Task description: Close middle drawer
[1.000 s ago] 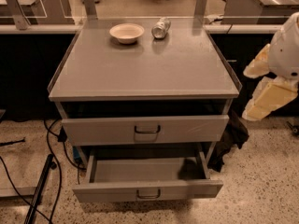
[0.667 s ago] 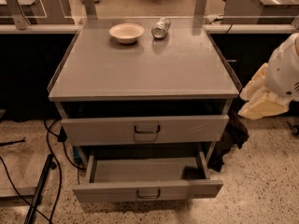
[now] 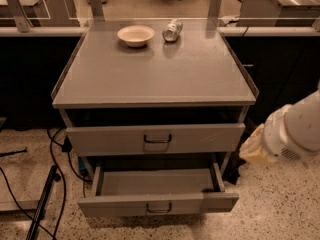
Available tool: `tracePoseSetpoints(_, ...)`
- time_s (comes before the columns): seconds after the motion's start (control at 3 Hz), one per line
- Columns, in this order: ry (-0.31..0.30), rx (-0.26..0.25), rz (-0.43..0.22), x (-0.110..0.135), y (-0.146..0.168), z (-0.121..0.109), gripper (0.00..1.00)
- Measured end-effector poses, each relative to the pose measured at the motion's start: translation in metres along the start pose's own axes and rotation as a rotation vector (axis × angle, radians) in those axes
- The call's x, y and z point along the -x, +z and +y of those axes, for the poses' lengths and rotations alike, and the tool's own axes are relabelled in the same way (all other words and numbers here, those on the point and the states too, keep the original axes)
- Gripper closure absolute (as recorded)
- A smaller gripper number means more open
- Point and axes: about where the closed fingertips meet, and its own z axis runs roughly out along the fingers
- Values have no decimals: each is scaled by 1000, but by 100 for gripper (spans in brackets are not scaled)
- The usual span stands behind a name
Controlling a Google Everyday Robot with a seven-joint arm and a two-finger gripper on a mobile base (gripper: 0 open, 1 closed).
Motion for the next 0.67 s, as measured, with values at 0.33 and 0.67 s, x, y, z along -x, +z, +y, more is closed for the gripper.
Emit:
tracePoseSetpoints(0.33,42,71,8,-21,53,15,100)
tracePoseSetpoints(0.67,44,77,9,-23,57,16,100)
